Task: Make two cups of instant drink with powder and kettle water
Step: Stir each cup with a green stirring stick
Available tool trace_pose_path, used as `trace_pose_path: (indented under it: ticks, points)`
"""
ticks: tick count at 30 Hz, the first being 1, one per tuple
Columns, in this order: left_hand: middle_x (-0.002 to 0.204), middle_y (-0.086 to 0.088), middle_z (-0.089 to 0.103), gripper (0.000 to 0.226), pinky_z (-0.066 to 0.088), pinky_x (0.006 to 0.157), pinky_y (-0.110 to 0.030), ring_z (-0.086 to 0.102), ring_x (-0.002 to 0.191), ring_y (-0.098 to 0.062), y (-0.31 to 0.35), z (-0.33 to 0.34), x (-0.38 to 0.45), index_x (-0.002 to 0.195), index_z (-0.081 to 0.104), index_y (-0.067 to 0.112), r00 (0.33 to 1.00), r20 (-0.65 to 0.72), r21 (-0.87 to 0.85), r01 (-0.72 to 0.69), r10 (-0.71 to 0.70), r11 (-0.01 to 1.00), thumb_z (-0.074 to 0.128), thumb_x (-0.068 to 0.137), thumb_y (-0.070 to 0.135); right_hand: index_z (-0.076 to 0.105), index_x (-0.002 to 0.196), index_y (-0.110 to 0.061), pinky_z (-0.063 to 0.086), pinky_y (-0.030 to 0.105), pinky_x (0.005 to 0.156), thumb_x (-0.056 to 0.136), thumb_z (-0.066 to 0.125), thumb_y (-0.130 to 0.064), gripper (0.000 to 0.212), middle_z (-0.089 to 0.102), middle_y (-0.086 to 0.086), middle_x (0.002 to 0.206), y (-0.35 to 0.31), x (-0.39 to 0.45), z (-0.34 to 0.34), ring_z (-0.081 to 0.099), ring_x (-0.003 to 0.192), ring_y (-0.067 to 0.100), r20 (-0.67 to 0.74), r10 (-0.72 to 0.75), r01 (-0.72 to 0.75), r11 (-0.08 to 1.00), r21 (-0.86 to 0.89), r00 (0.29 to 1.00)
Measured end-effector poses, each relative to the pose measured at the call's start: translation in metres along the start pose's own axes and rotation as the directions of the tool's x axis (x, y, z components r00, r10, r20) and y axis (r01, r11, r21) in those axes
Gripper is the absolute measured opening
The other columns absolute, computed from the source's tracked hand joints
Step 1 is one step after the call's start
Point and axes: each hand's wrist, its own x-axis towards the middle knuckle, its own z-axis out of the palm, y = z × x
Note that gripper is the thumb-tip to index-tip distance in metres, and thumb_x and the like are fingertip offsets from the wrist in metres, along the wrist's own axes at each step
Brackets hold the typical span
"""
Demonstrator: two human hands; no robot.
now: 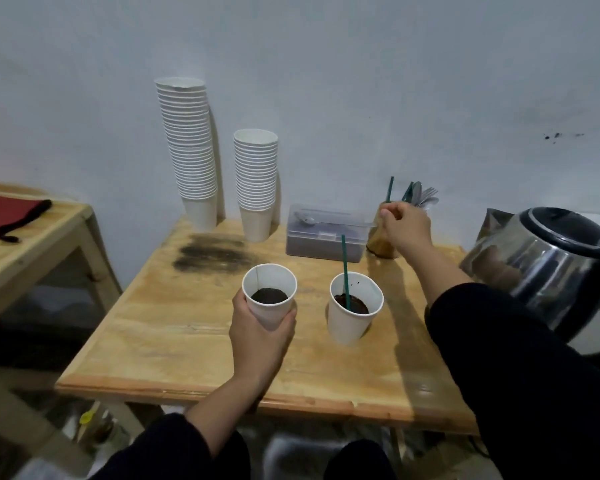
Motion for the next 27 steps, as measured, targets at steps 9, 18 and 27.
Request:
trace_pose_path:
  ticks: [9, 18, 27]
  points:
    - [0.112, 0.004, 0.06, 0.068, 0.041, 0.078, -0.021, 0.056, 0.096, -0.012, -0.004, 0.002, 0.001, 0.123, 0.045, 0.021, 1.0, -0.026, 0.053, 0.003, -0.002, 0.999, 0.083, 0.067, 0.029, 0.063, 0.115, -0.011, 0.04, 0.029, 0.097, 0.094, 0.043, -0.018, 0.03, 0.064, 0.011, 0.122, 0.017, 0.048, 0.013, 0.053, 0.117, 0.03, -0.027, -0.002, -0.001, 0.994, -0.109, 1.0]
    - [0.11, 0.004, 0.061, 0.064, 0.041, 0.077, -0.02, 0.057, 0.096, -0.012, -0.005, 0.002, 0.0, 0.118, 0.045, 0.022, 1.0, -0.027, 0.083, 0.013, -0.01, 0.996, 0.083, 0.067, 0.028, 0.059, 0.123, -0.006, 0.035, 0.033, 0.105, 0.095, 0.038, -0.011, 0.035, 0.054, 0.012, 0.136, 0.018, 0.056, 0.023, 0.046, 0.127, 0.031, 0.115, -0.077, 0.103, 0.966, -0.238, 0.99]
    - [0.11, 0.006, 0.059, 0.063, 0.04, 0.076, -0.015, 0.055, 0.096, -0.009, -0.004, 0.001, 0.0, 0.114, 0.042, 0.028, 1.0, -0.022, 0.097, -0.003, 0.005, 0.995, 0.083, 0.067, 0.026, 0.06, 0.121, -0.005, 0.041, 0.033, 0.096, 0.091, 0.042, -0.012, 0.035, 0.058, 0.019, 0.126, 0.014, 0.065, 0.023, 0.051, 0.119, 0.034, 0.124, 0.028, 0.001, 0.973, -0.229, 0.992]
